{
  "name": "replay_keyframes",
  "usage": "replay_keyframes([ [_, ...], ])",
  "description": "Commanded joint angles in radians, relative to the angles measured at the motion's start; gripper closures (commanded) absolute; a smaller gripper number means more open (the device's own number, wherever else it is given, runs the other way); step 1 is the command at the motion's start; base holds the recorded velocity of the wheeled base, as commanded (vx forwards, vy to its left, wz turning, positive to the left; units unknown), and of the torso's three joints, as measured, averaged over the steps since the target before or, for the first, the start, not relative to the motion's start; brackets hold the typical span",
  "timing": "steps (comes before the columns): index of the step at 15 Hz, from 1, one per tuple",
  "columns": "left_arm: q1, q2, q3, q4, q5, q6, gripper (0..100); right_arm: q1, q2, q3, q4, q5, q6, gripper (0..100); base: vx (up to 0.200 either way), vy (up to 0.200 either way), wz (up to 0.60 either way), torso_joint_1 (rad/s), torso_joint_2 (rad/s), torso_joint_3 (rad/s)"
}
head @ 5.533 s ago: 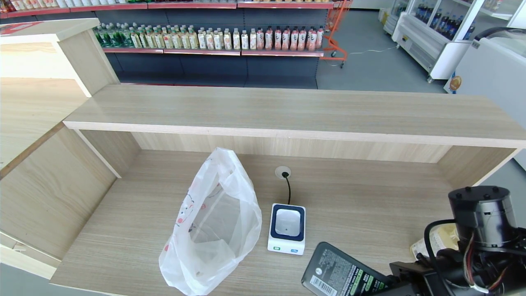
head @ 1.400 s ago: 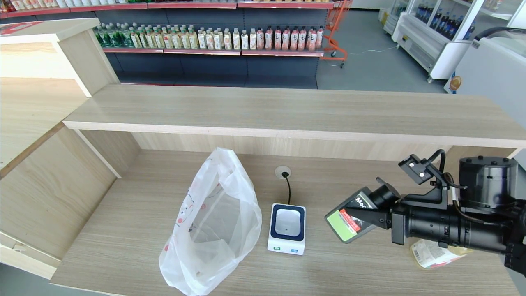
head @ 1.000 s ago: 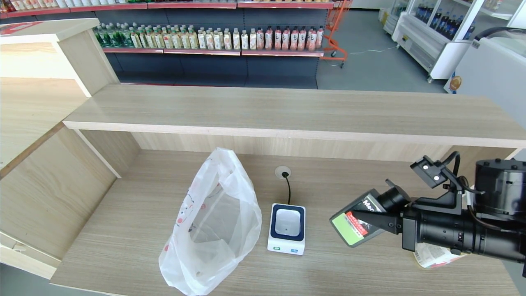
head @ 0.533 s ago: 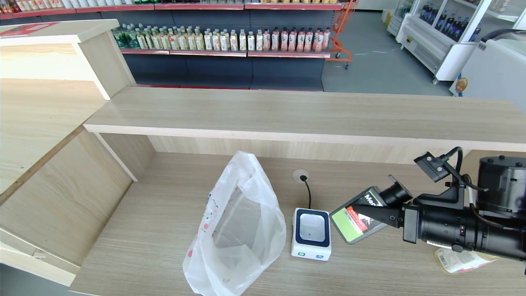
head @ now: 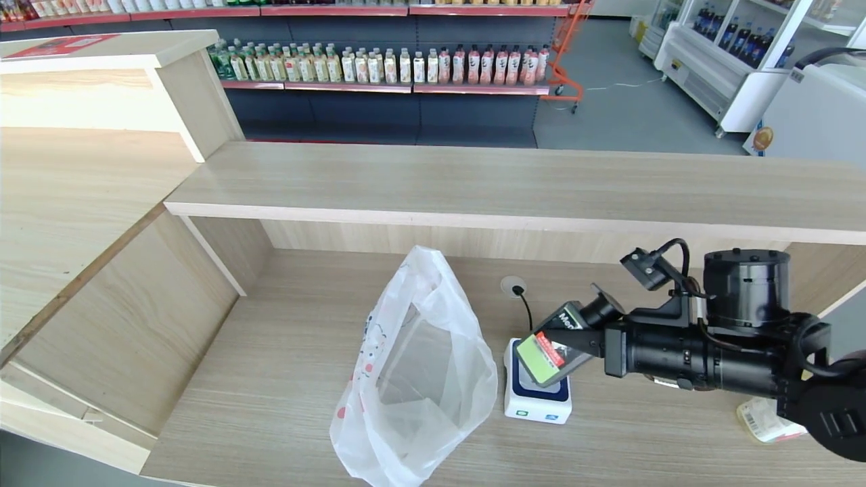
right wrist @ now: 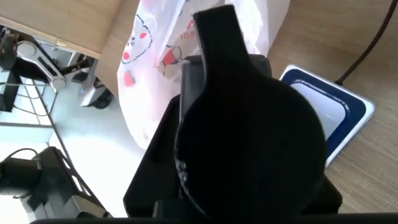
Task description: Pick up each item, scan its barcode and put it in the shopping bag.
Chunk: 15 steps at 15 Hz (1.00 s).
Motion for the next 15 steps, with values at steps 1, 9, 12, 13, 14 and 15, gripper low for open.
replay_keyframes([
  [1,0.0,0.0,0.0,0.0,0.001,0.0,0,0.071,0.157,-0.083,0.0,-0.046,-0.003,100,0.0,0.0,0.0,0.0,0.0,0.0],
  [9,0.0,0.0,0.0,0.0,0.001,0.0,0,0.204,0.448,-0.287,-0.007,-0.126,-0.308,100,0.0,0.0,0.0,0.0,0.0,0.0],
  [12,0.0,0.0,0.0,0.0,-0.001,0.0,0,0.252,0.5,-0.396,-0.007,-0.133,-0.366,100,0.0,0.0,0.0,0.0,0.0,0.0],
  [13,0.0,0.0,0.0,0.0,-0.001,0.0,0,0.261,0.519,-0.423,-0.007,-0.136,-0.377,100,0.0,0.0,0.0,0.0,0.0,0.0],
  [14,0.0,0.0,0.0,0.0,-0.001,0.0,0,0.264,0.534,-0.442,-0.007,-0.136,-0.403,100,0.0,0.0,0.0,0.0,0.0,0.0],
  [15,0.0,0.0,0.0,0.0,-0.001,0.0,0,0.264,0.552,-0.463,-0.006,-0.141,-0.461,100,0.0,0.0,0.0,0.0,0.0,0.0],
])
